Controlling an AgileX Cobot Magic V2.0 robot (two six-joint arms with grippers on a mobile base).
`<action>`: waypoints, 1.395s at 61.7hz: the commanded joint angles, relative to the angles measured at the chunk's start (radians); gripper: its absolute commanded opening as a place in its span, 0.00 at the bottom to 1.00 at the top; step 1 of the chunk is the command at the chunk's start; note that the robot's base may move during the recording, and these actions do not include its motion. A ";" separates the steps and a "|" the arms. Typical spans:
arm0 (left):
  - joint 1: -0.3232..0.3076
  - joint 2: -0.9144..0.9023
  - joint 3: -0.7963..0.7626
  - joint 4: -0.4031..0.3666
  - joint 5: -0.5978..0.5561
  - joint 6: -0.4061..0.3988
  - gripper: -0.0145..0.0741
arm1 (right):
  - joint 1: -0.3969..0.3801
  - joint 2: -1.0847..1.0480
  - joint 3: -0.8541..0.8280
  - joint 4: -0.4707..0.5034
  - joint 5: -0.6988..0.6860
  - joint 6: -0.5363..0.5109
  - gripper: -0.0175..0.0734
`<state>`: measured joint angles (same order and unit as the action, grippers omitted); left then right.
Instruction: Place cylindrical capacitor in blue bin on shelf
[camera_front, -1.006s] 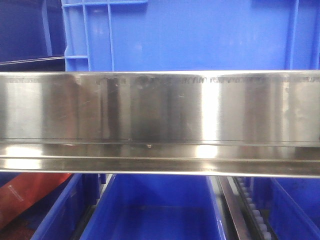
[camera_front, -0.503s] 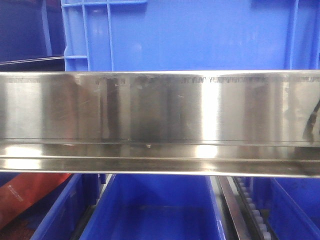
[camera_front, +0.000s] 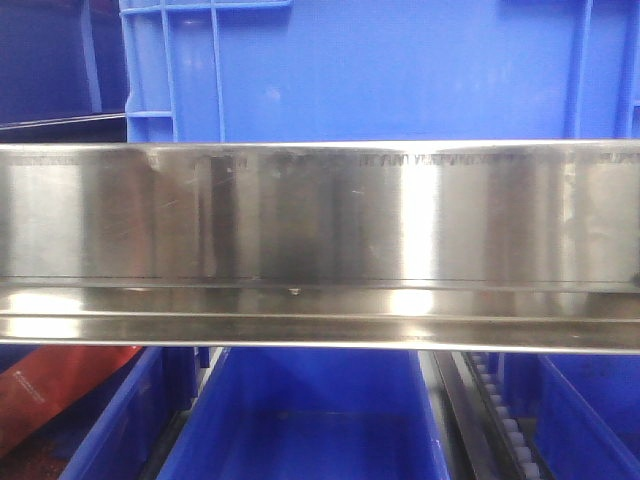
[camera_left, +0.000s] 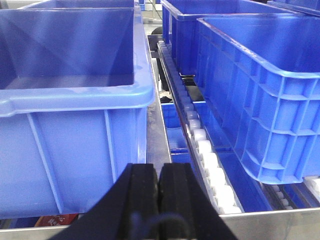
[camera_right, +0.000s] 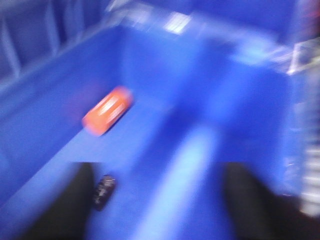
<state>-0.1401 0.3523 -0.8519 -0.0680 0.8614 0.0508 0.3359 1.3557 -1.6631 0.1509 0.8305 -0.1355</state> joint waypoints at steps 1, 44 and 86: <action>0.002 -0.005 0.002 -0.009 -0.020 -0.008 0.04 | -0.028 -0.072 0.038 -0.019 0.002 0.004 0.21; -0.066 -0.005 0.084 -0.002 -0.102 -0.008 0.04 | -0.165 -0.820 0.929 -0.072 -0.316 0.044 0.05; -0.064 -0.005 0.084 0.002 -0.102 -0.008 0.04 | -0.165 -1.225 1.144 -0.072 -0.392 0.044 0.05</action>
<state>-0.2002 0.3523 -0.7703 -0.0644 0.7797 0.0508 0.1759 0.1348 -0.5227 0.0865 0.4646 -0.0940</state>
